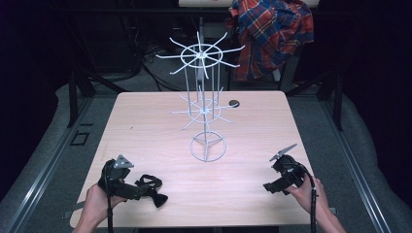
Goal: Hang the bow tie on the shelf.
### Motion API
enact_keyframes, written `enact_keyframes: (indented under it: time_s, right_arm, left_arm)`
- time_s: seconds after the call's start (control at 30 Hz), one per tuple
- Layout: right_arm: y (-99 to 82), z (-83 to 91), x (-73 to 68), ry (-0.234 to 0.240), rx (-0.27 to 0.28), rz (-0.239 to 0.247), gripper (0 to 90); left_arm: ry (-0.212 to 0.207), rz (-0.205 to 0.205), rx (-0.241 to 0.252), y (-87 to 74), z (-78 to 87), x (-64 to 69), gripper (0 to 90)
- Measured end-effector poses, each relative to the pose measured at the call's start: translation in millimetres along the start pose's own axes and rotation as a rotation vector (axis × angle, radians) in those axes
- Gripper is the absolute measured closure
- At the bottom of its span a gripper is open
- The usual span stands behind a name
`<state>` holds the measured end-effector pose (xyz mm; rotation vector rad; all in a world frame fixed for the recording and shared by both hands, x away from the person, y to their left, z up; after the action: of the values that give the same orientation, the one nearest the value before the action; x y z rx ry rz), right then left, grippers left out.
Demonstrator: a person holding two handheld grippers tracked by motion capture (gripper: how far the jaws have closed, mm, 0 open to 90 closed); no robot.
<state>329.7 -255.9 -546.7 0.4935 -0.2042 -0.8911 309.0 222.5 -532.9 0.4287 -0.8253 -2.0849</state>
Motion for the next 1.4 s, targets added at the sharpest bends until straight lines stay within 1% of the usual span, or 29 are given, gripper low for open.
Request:
enact_keyframes:
  time_s: [0.07,0.13,0.17,0.2,0.23,0.3,0.33,0.4,0.43,0.5,0.53,0.57,0.6,0.63,0.77,0.8,0.93,1.17,1.2,1.23,1.27,1.37,1.4]
  right_arm:
    - [0.0,-0.1,0.0,0.0,0.0,0.0,13.7]
    - [0.0,-0.1,0.3,0.0,-0.004,0.003,13.7]
    - [-0.1,-0.2,0.2,0.0,-0.004,0.004,13.7]
    - [-0.1,-0.6,-0.1,-0.002,-0.003,0.001,13.7]
    - [-0.2,-0.9,-0.2,-0.002,-0.003,0.002,13.7]
    - [-0.2,-1.0,-0.2,-0.003,-0.005,0.003,13.7]
    - [-0.2,-1.0,-0.1,-0.003,-0.005,0.003,13.7]
    - [-0.3,-1.0,0.1,-0.003,-0.005,0.002,13.7]
    - [-0.4,-1.1,0.2,-0.003,-0.006,0.002,13.7]
    - [-0.5,-1.1,0.3,-0.003,-0.007,0.002,13.7]
    - [-0.6,-0.9,0.3,-0.004,-0.007,0.002,13.7]
    - [-0.6,-0.7,0.4,-0.004,-0.007,0.003,13.7]
    - [-0.6,-0.7,0.4,-0.004,-0.007,0.003,13.7]
    - [-0.6,-0.6,0.6,-0.005,-0.007,0.003,13.7]
    - [-0.7,-0.3,1.2,-0.004,-0.016,0.009,13.7]
    - [-0.8,-0.8,0.6,-0.005,-0.008,0.002,13.7]
    - [-0.8,-0.8,0.4,-0.006,-0.008,0.003,13.8]
    - [-0.9,-0.8,0.0,-0.005,-0.01,0.003,13.9]
    - [-1.0,-0.8,0.0,-0.006,-0.011,0.003,13.9]
    - [-1.0,-0.9,0.1,-0.005,-0.012,0.002,13.9]
    - [-1.2,-1.0,0.2,-0.005,-0.012,0.002,13.9]
    - [-1.4,-1.1,0.2,-0.007,-0.012,0.001,13.9]
    - [-1.3,-1.1,0.2,0.0,-0.008,-0.003,13.9]
  left_arm:
    - [-0.005,-0.007,-0.005,0.4,-0.6,1.1,5.9]
    - [-0.012,-0.01,-0.008,0.4,-1.8,2.8,16.2]
    - [-0.016,-0.011,-0.01,0.5,-2.2,3.8,16.8]
    - [-0.022,-0.018,-0.008,0.8,-2.3,4.5,19.5]
    - [-0.019,-0.022,-0.003,1.1,-2.4,5.3,25.8]
    - [-0.02,-0.03,0.008,2.1,-2.1,6.4,32.1]
    - [-0.022,-0.034,0.014,2.6,-1.8,6.8,37.9]
    - [-0.023,-0.048,0.03,3.7,-1.1,7.8,43.0]
    - [-0.033,-0.055,0.034,4.2,-0.2,8.5,47.0]
    - [-0.031,-0.061,0.042,4.6,0.3,9.1,52.7]
    - [-0.032,-0.076,0.053,5.3,1.0,10.2,55.5]
    - [-0.026,-0.084,0.058,5.5,1.4,10.9,57.2]
    - [-0.032,-0.091,0.061,5.8,1.7,11.6,59.7]
    - [-0.039,-0.098,0.058,6.1,2.1,12.0,61.9]
    - [-0.04,-0.114,0.046,6.1,0.7,14.0,68.2]
    - [-0.041,-0.115,0.046,6.1,0.2,14.4,70.2]
    - [-0.041,-0.119,0.04,5.1,-1.3,15.3,77.3]
    - [-0.038,-0.129,0.028,4.2,-4.3,16.6,86.7]
    - [-0.029,-0.136,0.027,4.5,-4.7,16.8,88.3]
    - [-0.029,-0.136,0.027,4.5,-4.7,16.8,89.3]
    - [-0.038,-0.133,0.026,4.2,-5.2,16.9,89.5]
    - [-0.039,-0.134,0.025,4.0,-5.3,16.7,89.8]
    - [-0.04,-0.13,0.031,4.5,-3.8,16.1,89.9]
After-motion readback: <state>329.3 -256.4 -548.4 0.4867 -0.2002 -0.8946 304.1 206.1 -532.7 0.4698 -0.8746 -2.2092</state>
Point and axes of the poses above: each handheld gripper's, and its own axes: z roughly backward along the jaws, y roughly out of its top, x roughly to its right, the point moved 4 cm from there along -z, roughly forward along the jaws, and after that the axes turned 9 degrees about x, right-handed, at the moved point
